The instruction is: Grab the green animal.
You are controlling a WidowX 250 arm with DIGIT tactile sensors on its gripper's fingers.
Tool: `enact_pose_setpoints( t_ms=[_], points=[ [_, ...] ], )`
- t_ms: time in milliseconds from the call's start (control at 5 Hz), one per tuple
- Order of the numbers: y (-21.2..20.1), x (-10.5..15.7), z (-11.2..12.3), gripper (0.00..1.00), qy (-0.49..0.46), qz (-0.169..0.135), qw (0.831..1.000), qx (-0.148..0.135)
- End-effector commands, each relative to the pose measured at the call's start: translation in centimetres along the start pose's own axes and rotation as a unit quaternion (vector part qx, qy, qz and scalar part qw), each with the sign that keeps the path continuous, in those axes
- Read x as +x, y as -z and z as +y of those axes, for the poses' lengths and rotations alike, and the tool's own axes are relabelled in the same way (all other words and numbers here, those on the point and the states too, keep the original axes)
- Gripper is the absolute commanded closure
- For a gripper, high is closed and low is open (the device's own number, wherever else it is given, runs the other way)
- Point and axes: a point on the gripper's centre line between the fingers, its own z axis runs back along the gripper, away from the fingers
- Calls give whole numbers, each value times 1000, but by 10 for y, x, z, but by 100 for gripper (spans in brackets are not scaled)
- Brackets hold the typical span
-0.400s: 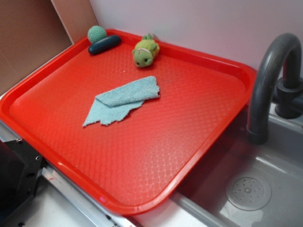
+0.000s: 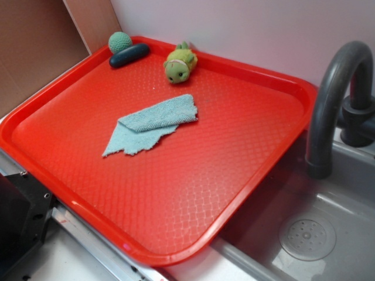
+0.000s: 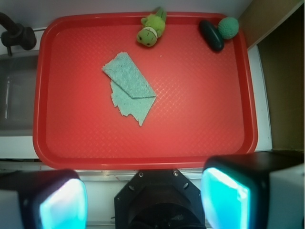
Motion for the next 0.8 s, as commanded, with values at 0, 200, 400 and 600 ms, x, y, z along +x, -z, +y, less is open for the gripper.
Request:
enact_pose_setpoints(
  t_ms=[0,200,400,600],
  points=[
    [35,50,-1,0,-128,-24,992,7],
    [57,72,4,0,-188,-50,980,32],
    [98,105,20,0,-245,-97,963,57],
    [120,130,24,0,-238,-125,960,77]
  ],
)
